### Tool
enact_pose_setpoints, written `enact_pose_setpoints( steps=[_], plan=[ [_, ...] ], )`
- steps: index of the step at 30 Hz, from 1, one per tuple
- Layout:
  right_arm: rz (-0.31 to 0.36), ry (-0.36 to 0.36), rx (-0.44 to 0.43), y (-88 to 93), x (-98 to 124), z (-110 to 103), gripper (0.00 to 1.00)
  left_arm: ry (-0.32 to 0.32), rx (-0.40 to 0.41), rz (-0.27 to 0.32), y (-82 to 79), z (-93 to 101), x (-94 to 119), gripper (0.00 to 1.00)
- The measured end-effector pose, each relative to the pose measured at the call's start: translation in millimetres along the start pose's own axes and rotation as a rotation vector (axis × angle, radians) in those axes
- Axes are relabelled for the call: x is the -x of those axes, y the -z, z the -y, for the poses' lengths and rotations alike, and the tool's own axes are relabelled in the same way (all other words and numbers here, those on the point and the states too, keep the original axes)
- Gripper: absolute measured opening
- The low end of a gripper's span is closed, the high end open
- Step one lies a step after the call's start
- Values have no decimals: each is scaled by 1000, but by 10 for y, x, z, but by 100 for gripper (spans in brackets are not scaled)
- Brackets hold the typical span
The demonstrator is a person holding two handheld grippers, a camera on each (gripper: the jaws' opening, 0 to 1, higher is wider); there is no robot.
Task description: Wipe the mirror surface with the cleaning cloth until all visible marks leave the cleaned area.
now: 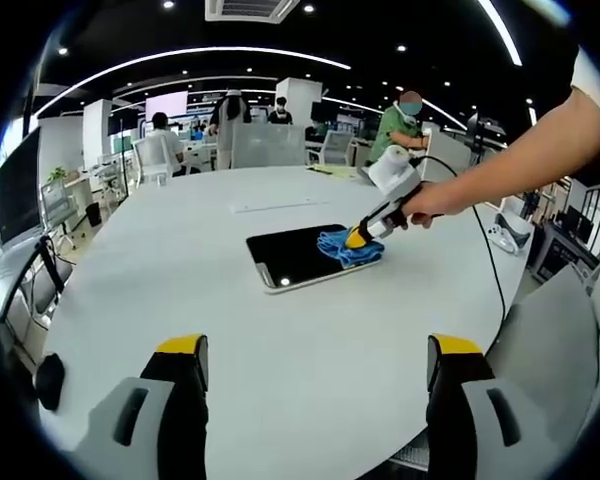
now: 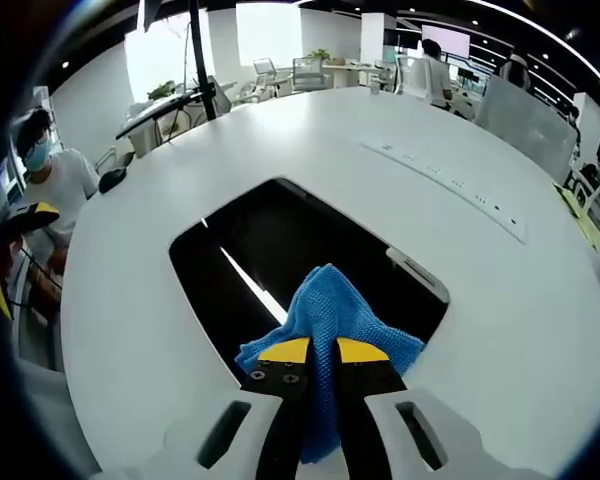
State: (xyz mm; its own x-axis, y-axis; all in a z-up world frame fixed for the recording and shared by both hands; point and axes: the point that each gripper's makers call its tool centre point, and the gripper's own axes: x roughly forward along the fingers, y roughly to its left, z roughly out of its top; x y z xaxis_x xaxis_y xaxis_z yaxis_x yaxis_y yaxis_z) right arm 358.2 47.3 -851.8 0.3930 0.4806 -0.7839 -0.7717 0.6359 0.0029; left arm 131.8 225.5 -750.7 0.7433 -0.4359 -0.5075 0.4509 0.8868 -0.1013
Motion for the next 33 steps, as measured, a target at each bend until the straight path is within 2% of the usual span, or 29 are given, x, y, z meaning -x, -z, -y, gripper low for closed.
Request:
enact_pose_setpoints(
  steps=[14, 33],
  plan=[
    [2, -12, 12, -81, -49, -101, 4, -2, 1, -11, 56, -27, 7, 99],
    [-1, -28, 35, -191, -147, -241, 4, 14, 17, -18, 99, -29, 48, 99]
  ],
)
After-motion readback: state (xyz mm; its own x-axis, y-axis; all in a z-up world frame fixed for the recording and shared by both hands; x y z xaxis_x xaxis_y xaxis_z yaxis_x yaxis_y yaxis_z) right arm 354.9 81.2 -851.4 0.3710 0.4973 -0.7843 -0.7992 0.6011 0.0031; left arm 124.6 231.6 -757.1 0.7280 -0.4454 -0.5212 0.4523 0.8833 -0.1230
